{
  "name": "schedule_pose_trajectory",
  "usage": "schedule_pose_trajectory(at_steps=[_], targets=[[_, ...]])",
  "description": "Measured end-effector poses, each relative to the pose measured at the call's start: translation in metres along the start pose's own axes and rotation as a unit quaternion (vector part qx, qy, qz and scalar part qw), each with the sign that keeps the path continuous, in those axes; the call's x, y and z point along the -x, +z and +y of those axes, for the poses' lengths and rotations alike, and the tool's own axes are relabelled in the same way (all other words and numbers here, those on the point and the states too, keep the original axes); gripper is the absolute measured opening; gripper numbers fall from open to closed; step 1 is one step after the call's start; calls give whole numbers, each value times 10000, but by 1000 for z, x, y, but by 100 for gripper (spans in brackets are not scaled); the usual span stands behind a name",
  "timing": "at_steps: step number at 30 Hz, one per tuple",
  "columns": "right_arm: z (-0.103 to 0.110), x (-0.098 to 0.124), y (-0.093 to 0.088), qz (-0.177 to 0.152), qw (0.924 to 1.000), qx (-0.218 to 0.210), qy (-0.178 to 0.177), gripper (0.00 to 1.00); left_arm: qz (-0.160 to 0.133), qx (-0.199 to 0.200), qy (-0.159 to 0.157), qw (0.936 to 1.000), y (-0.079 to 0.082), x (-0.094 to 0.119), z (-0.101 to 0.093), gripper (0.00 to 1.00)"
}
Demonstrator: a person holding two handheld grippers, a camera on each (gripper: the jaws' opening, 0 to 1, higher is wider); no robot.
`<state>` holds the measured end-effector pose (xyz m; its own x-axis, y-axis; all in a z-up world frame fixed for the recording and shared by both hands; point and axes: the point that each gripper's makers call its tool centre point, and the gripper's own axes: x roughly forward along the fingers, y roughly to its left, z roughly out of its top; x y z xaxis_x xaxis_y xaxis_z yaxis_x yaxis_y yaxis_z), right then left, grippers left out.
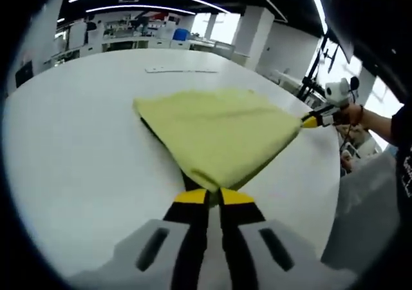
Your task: Fold the garment on the visible template until the final outline fits inside the template.
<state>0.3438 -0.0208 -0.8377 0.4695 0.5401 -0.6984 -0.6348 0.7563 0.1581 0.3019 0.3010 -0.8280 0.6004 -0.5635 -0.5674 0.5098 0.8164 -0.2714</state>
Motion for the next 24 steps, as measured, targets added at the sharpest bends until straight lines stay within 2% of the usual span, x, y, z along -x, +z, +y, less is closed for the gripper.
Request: schedule_pose_trajectory(at_steps=[4,18,24], targets=[[1,1,-1,25,10000,72,12,0,21,-96,-34,9999,0,1,-1,0],[0,5,-1,7,10000,17,3,0,181,-384,180,9989,-7,14,13,0],[0,6,-2,36,10000,39,37,0,280,-543,204,9979,-9,11,9,0]])
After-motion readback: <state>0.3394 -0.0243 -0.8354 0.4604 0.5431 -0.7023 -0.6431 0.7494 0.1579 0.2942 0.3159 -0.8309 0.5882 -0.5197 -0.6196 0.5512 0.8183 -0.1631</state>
